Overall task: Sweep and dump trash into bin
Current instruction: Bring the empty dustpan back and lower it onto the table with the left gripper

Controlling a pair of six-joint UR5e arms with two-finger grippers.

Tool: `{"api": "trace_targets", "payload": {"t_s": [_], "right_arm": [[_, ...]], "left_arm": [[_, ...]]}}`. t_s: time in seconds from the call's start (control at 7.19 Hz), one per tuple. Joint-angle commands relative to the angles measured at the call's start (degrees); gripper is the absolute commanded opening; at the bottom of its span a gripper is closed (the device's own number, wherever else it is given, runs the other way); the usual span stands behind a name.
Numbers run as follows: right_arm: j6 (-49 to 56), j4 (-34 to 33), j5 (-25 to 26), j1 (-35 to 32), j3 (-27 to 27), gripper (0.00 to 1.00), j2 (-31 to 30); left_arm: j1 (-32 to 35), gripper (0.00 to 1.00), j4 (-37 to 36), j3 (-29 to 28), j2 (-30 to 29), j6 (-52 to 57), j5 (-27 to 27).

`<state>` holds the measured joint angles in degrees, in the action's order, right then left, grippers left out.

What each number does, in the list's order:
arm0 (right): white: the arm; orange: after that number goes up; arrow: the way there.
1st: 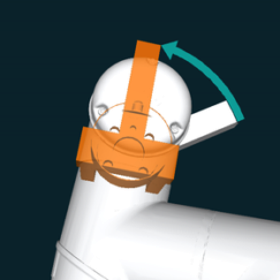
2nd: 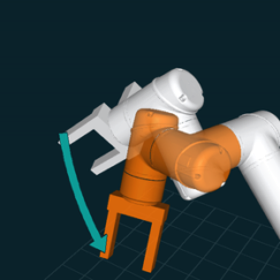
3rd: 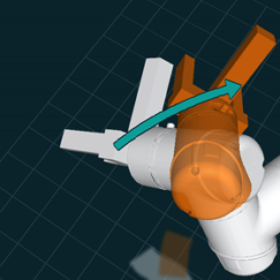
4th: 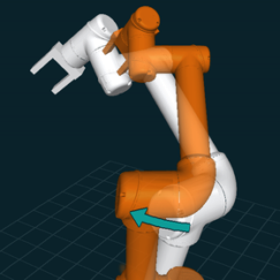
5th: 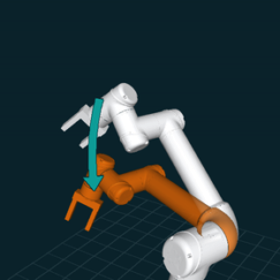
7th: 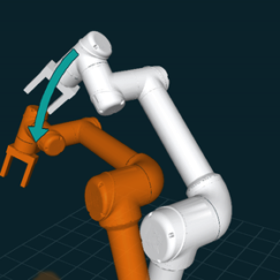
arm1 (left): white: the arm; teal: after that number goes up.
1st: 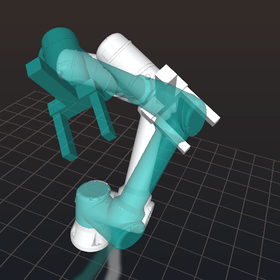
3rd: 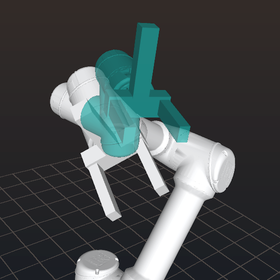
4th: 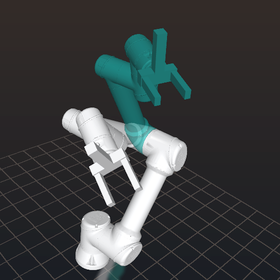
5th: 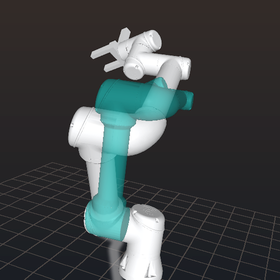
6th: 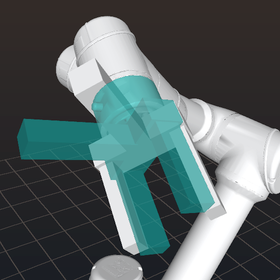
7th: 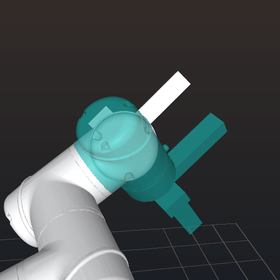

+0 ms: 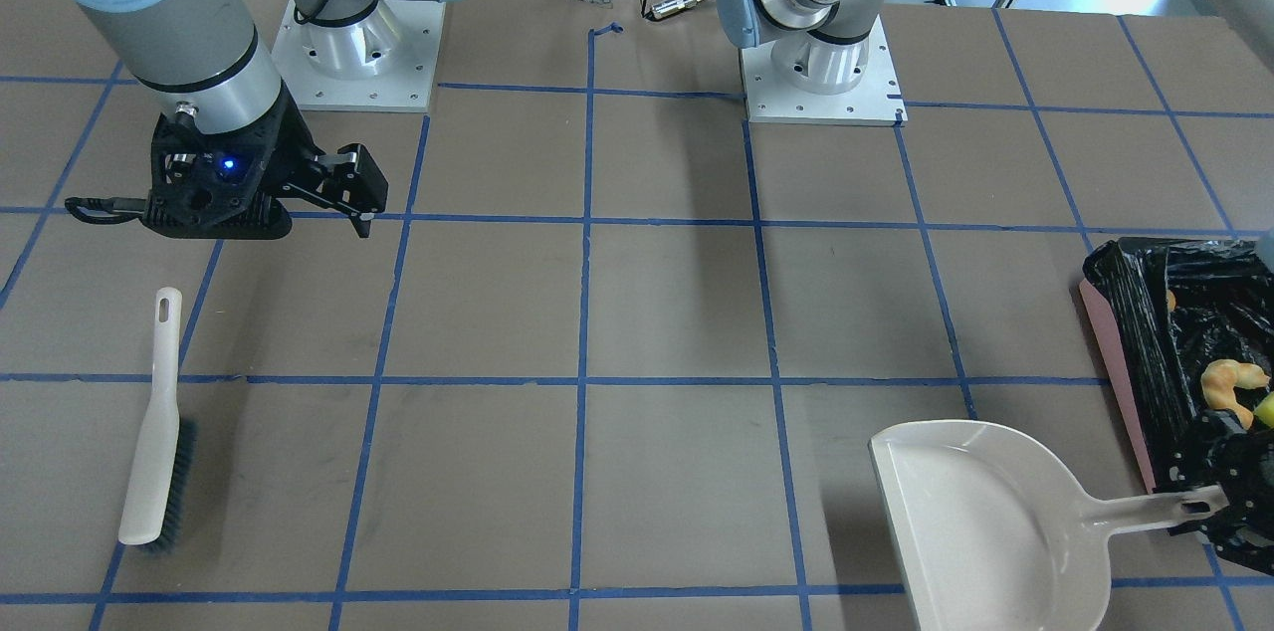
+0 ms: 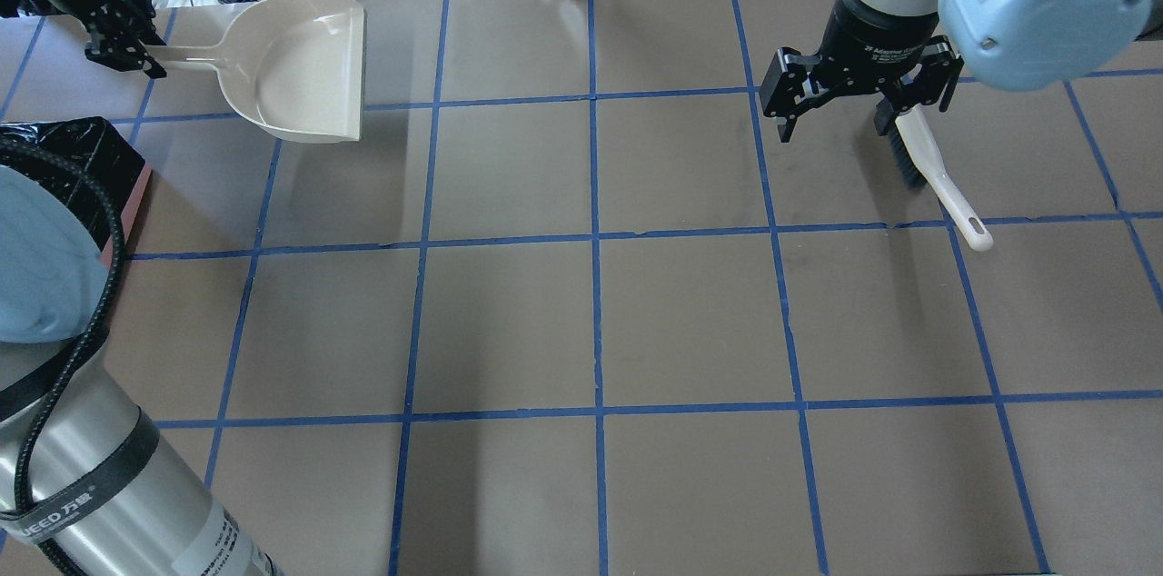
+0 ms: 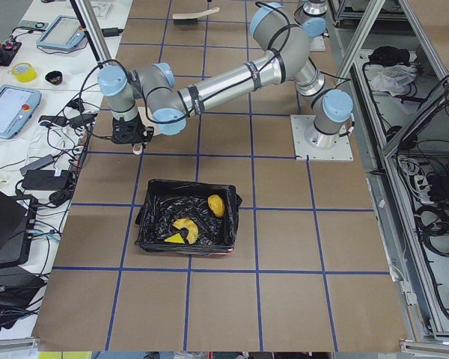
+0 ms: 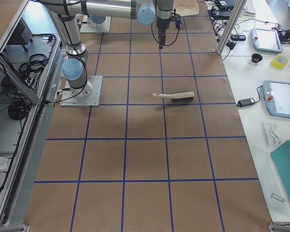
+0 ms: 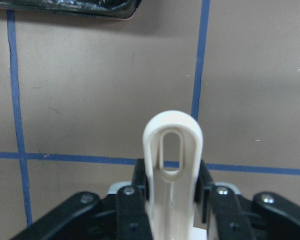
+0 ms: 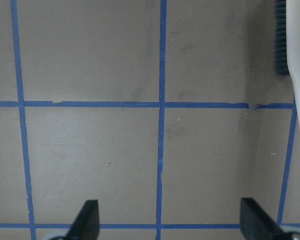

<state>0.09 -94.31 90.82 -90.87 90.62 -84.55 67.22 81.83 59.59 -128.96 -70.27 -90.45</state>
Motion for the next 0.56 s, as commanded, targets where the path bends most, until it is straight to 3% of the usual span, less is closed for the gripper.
{"api": "trace_targets", "payload": {"t_s": [0.0,0.42], "right_arm": [[0.00,-0.09,-0.02,-0.01,0.00,1.00,0.00],[0.00,-0.09,-0.03,-0.01,0.09,1.00,0.00]], "left_arm": [[2.55,0.00,-0.09,2.46,-0.24,-0.22,-1.04],[6.15,0.00,-2.62,7.02,0.29,-0.31,-2.80]]}}
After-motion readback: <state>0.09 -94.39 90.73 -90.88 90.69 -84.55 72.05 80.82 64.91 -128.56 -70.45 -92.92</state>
